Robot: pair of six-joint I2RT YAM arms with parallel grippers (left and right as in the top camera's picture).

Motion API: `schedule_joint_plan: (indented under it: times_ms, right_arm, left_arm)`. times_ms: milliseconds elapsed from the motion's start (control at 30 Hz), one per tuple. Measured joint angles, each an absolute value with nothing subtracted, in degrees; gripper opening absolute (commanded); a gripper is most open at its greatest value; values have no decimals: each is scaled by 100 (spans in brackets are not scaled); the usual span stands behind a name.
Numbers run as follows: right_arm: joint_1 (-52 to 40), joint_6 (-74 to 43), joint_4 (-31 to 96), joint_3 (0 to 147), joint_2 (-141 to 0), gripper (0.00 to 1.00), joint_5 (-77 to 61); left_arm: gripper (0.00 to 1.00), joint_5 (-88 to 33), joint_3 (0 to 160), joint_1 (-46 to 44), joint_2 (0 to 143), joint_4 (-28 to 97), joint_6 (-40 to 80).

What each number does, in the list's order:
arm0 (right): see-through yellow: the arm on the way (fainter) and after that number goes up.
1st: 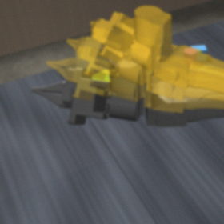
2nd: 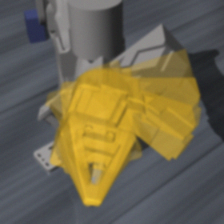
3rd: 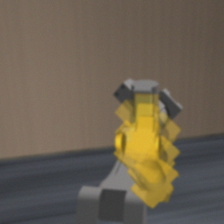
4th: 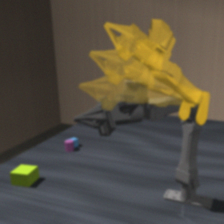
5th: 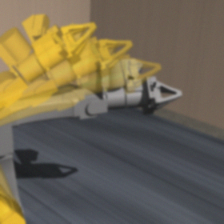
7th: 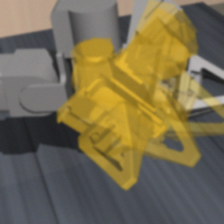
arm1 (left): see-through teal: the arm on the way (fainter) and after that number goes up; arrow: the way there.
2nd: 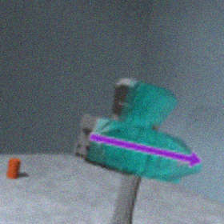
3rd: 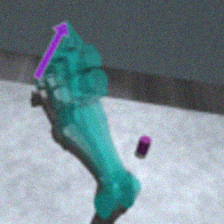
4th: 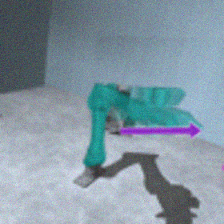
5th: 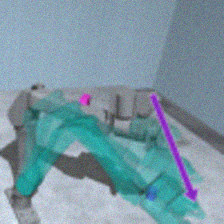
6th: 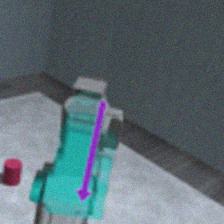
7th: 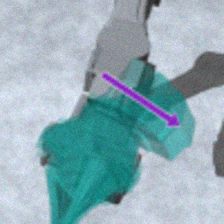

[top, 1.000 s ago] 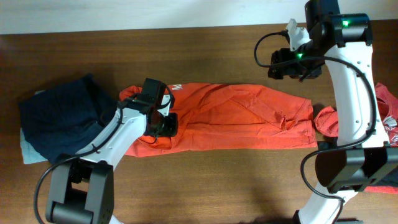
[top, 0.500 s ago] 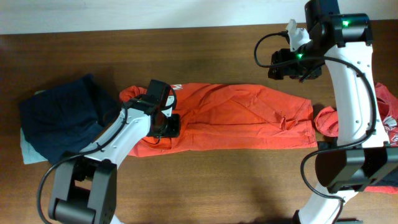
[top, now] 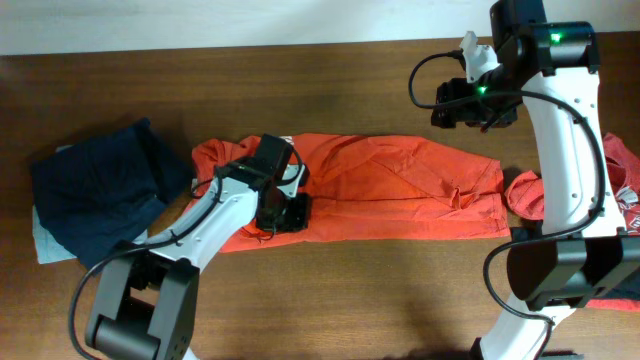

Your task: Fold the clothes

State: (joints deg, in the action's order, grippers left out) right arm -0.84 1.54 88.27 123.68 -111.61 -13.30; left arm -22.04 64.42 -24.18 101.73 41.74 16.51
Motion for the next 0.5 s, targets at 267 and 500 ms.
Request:
schedule_joint_plan:
  times_ms: [267,500]
  right_arm:
    - [-84,156,8827,12368,-11161,66,-1330]
    - [-84,154,8829,12368,-11161,66,-1330]
  left_arm:
    - [46,-2322,6445,-2539,10175,4410,1673]
    - [45,-1785,6987,-2539,10180,5129,1667]
